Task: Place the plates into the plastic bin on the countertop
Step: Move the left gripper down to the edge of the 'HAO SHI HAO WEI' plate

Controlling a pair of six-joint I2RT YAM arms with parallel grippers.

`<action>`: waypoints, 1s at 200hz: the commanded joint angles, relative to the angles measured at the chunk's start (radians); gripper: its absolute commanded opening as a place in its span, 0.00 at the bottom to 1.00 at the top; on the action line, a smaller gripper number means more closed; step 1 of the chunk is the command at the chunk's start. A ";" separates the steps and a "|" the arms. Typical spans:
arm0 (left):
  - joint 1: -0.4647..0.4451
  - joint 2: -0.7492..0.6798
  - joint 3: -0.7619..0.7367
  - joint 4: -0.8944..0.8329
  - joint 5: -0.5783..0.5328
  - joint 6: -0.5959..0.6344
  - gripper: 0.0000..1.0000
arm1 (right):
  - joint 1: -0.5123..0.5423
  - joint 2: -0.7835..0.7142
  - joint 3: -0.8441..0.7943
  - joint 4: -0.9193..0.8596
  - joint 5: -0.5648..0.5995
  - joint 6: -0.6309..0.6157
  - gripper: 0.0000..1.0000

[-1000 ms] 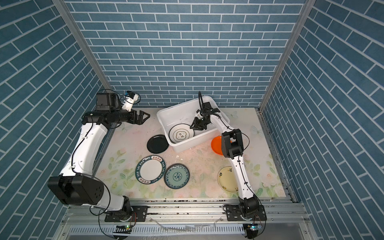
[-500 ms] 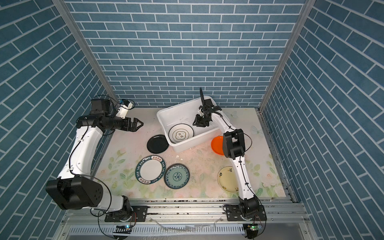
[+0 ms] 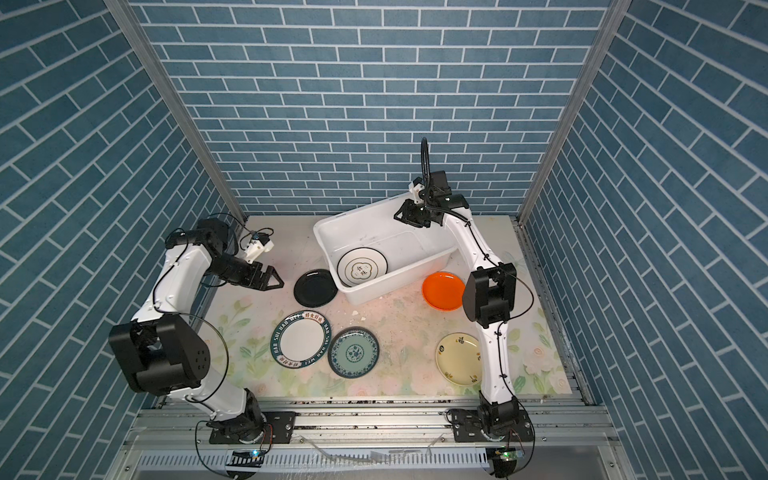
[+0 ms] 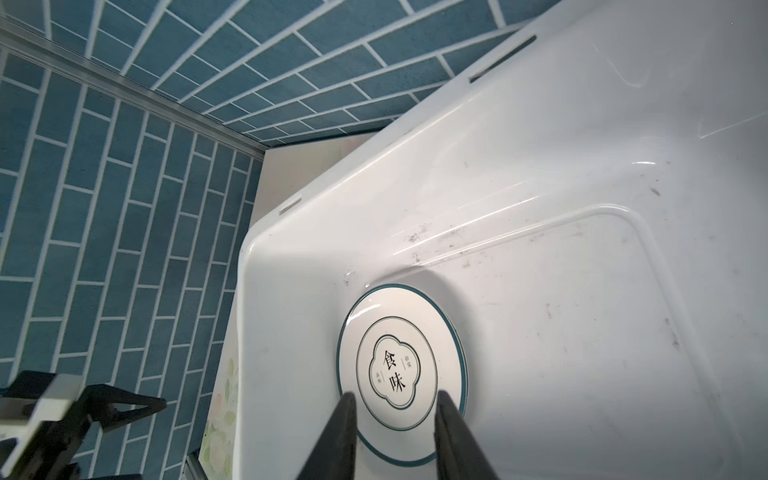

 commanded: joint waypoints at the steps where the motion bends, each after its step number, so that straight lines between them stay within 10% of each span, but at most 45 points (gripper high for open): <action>1: 0.011 0.053 -0.024 -0.109 0.023 0.114 0.91 | 0.006 -0.077 -0.030 0.012 -0.036 0.025 0.32; 200: 0.050 0.366 -0.119 -0.175 -0.060 0.317 0.76 | 0.007 -0.179 -0.196 0.093 -0.087 0.072 0.28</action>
